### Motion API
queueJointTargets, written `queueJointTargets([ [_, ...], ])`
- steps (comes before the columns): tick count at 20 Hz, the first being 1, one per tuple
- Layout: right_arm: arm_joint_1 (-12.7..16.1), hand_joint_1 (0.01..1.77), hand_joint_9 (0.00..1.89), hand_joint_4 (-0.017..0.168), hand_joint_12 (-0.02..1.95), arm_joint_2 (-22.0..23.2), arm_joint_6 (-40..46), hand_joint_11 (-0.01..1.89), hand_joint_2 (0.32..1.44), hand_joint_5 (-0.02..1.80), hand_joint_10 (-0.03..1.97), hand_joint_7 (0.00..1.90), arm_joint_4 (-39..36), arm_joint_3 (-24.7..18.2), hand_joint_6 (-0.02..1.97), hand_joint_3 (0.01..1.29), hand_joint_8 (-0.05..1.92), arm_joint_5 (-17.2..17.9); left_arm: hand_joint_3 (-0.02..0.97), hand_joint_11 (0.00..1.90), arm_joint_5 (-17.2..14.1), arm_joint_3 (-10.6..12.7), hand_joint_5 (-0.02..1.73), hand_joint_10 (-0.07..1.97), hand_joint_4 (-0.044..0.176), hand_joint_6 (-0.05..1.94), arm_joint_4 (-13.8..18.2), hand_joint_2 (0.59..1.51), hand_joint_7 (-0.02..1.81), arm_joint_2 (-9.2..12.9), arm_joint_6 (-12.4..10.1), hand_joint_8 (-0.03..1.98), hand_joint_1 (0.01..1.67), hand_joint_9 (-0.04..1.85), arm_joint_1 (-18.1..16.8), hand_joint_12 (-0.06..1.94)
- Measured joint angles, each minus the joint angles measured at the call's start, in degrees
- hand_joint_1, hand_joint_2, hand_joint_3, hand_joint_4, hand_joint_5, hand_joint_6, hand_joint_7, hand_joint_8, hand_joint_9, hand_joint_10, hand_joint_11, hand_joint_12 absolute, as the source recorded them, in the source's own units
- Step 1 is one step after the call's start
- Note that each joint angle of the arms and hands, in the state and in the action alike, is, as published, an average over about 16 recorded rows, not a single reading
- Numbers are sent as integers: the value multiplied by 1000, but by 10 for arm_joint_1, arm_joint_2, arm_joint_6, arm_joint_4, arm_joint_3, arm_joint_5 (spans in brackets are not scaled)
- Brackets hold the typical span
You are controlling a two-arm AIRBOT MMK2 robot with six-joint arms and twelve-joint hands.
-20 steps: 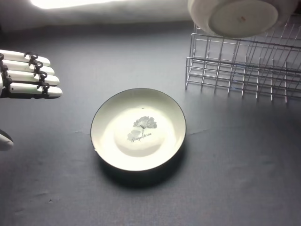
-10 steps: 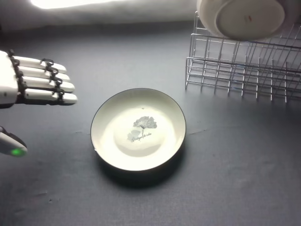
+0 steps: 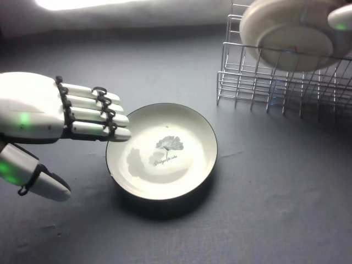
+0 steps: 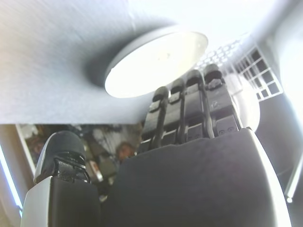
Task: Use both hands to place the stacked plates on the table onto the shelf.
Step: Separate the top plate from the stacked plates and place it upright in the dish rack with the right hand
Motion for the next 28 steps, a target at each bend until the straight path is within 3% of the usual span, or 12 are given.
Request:
queueJointTargets([
  [8,-33,1349,917,-10,1351,-3,-8,834,1073,759,1200,938,-9,3,1032,11,977,13,19,14,12,7,21,7,2,2,0,1146,14,-28,-2,-10,15,20,0,10],
  [13,-37,1316,826,-9,1437,-3,-10,684,1091,739,1046,889,-15,3,912,11,769,21,19,15,20,20,21,7,2,1,1,1148,12,-43,-3,-10,15,20,3,11],
  [24,2,1228,578,-4,1597,-3,-11,195,1080,739,661,830,-46,-20,322,12,126,34,19,14,23,37,21,7,2,2,9,1149,14,-62,-3,-10,15,20,8,11],
  [28,25,1195,489,-3,1600,-7,-11,107,1043,694,673,785,-109,-32,165,12,53,44,19,14,20,37,22,7,2,2,11,1149,16,-64,-3,-10,15,20,11,11],
])
